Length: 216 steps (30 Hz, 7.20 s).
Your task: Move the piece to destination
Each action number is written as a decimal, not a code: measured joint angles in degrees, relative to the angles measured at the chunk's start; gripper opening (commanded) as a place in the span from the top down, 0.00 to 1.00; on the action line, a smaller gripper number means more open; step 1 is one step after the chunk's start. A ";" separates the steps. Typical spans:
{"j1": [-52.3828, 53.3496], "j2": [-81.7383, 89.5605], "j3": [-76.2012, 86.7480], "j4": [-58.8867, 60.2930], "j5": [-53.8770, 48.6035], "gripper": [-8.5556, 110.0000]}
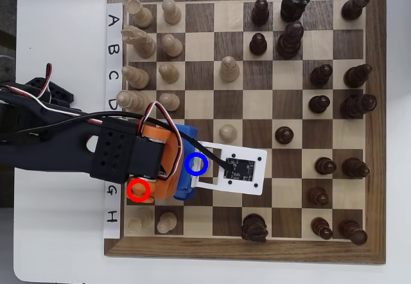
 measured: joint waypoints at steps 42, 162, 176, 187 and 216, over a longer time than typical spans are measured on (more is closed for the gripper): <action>0.70 11.51 -18.37 17.93 -20.65 0.71; 75.32 102.39 79.98 -12.39 -87.10 0.93; 75.85 102.39 79.98 -12.39 -87.10 0.93; 76.29 102.39 80.51 -12.39 -87.54 0.93; 76.38 102.39 80.51 -12.39 -87.63 0.93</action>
